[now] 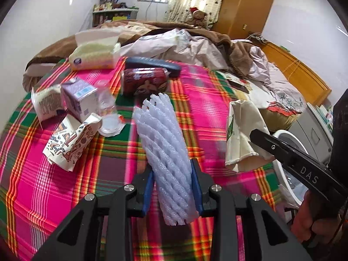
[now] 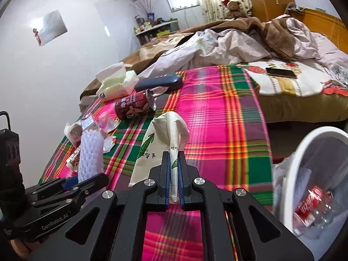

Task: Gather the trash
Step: 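Carry the foam sleeve in left tool and paper bag in right tool over the bin, then open left tool dropping the foam sleeve while right tool drops the paper bag into the bin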

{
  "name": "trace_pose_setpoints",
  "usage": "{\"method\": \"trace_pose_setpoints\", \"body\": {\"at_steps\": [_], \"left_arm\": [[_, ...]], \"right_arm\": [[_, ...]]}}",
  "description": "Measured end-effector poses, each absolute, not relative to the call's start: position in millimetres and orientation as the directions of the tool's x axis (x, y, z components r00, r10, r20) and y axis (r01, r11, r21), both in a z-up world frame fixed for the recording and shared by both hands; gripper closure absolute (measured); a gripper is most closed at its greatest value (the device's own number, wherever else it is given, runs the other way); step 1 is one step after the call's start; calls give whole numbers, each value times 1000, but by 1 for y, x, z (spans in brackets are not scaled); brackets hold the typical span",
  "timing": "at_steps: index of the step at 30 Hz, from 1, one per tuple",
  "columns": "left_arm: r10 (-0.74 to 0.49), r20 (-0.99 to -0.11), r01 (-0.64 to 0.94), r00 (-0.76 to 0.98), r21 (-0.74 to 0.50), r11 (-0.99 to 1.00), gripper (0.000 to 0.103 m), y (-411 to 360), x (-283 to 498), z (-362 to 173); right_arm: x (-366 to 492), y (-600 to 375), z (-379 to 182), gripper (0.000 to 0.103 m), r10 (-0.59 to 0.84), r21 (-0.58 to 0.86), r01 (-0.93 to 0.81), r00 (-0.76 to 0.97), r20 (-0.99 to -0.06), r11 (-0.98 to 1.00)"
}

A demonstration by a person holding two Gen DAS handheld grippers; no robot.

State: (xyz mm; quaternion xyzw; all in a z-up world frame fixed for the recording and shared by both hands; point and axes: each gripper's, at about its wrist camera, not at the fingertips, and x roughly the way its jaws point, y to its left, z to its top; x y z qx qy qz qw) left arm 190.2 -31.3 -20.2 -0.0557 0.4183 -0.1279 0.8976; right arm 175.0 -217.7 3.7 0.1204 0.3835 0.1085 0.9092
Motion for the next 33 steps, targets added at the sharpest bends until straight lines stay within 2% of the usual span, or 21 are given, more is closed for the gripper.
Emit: {"method": "trace_pose_setpoints", "body": {"at_steps": [20,33], "left_arm": [[-402,-662,409,632,-156,899,70,-125,148,23],[-511,-669,579,539,-145,802,70,-216,136,22]], "right_arm": [[110,-303,24,97,76,261,113,782,-619,959],[83,-368,18,97,-110,208,308,762,-638,928]]}}
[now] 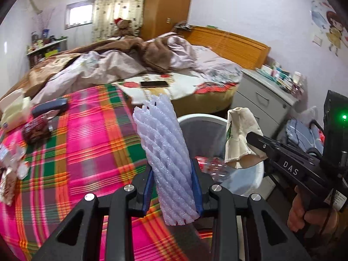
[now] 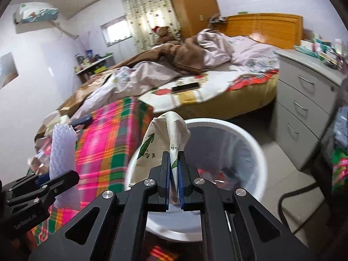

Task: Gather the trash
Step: 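Open left tool dropping the foam sleeve while right tool drops the paper bag into the bin, then lift both open tools from the bin and move them back over the bed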

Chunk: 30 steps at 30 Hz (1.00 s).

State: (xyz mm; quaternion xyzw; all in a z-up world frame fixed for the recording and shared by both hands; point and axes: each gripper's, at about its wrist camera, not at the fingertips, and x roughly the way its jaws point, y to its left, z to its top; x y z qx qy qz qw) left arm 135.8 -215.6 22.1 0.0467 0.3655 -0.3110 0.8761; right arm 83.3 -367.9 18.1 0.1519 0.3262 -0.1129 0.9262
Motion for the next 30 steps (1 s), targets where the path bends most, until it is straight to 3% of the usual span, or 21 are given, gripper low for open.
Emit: {"method": "trace_pose_setpoints", "body": {"at_steps": [17,20,21,23,25,30], "left_arm": [[-518,-732,654,442,-132,745,70,-279,136,-4],[-515,-735,648,441,-136,749,61,-279,136,-6],[-513,-737,642,441,-140,754,51,-277,138,-6],[-517,-734,636,440,-152,757,48,-275,139,-7],[-517,-733,628,442,-159,762,47,-271,141,-6],[-515,-724,611,459,-163,775,45,-260,140,-3]], "right_arm": [[81,-401,-11,97,-191,105,384,657,-730,917],[82,-403,-13,95,-182,105,378,648,-740,920],[81,-402,-12,94,-186,100,380,645,-741,920],[81,-402,-12,85,-186,99,378,647,-740,920],[81,-401,-11,55,-185,103,376,653,-735,921],[79,-400,-7,51,-181,116,376,665,-724,919]]}}
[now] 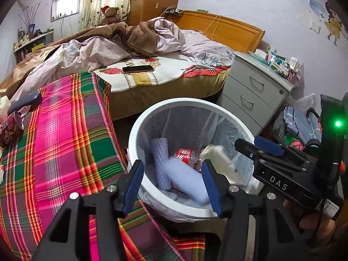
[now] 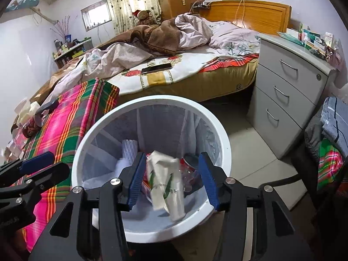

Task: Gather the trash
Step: 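Lift both open tools from the bin and move them back over the bed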

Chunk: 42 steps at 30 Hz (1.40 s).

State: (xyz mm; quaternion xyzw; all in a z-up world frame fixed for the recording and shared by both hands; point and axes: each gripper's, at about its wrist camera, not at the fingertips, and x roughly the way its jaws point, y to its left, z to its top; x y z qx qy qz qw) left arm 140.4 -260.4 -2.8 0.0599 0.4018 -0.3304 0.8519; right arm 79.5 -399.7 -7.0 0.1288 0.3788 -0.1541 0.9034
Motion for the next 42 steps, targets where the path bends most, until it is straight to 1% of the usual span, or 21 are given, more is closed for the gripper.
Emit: {"method": "trace_pose_setpoints", "body": {"at_steps": [4,13,20,26,29,32,42], "left_arm": [[-513,-719,602,470,-164,781,43,-252,139,0],[-512,-693,563,507,-182,806,42,-222,138,10],[-477,-678,522,560,-158,838,42,-194,134,17],[-464,-663,486,587,-169,857,42,-167,134,21],[-426,-653,458,626,-134,879,42,-155,133,25],[-429,-649,444,628,-154,883,42,-141,135,26],[-370,-638,352,675,-163,922,42,-87,142,25]], "right_arm": [[80,-396,-5,51,-181,120,378,669,-721,918],[80,-378,3,51,-172,123,356,691,-702,926],[81,-359,10,51,-156,125,323,716,-681,938],[84,-339,16,51,-123,132,276,739,-662,952],[88,-328,19,51,-105,134,251,751,-652,959],[92,-318,21,51,-85,140,228,758,-646,964],[109,-278,27,51,-17,136,129,783,-622,982]]}}
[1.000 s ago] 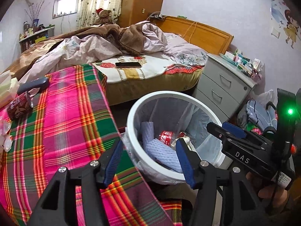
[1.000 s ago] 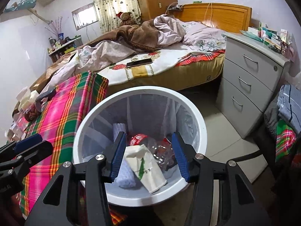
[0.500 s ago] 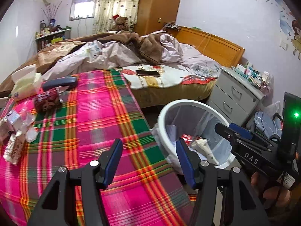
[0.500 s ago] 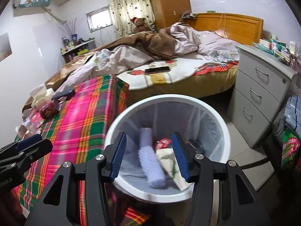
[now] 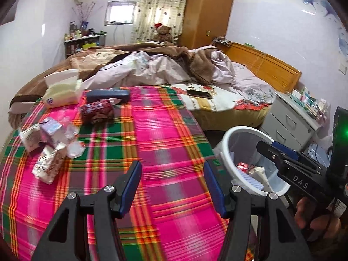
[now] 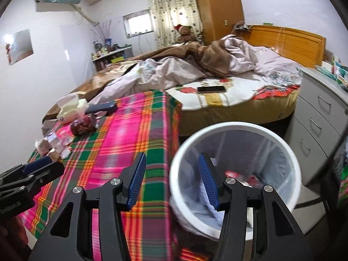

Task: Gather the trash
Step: 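Lift both open tools from the bin and move them back over the bed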

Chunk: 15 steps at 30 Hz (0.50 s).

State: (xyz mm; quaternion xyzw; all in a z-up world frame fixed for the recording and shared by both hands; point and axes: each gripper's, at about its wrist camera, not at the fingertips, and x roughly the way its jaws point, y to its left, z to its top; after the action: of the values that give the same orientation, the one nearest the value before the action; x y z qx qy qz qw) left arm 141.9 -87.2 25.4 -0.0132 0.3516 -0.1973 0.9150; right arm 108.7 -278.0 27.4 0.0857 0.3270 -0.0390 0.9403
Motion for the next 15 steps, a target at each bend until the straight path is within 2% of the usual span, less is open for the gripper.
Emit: {"method": "trace_pose_setpoints", "body": {"at_steps": [15], "left_arm": [[-238,-650,158,722,-179,971,42,8,162,16]], "right_arm": [[147,-217,28,51,96,126,-22,778,-621,992]]}}
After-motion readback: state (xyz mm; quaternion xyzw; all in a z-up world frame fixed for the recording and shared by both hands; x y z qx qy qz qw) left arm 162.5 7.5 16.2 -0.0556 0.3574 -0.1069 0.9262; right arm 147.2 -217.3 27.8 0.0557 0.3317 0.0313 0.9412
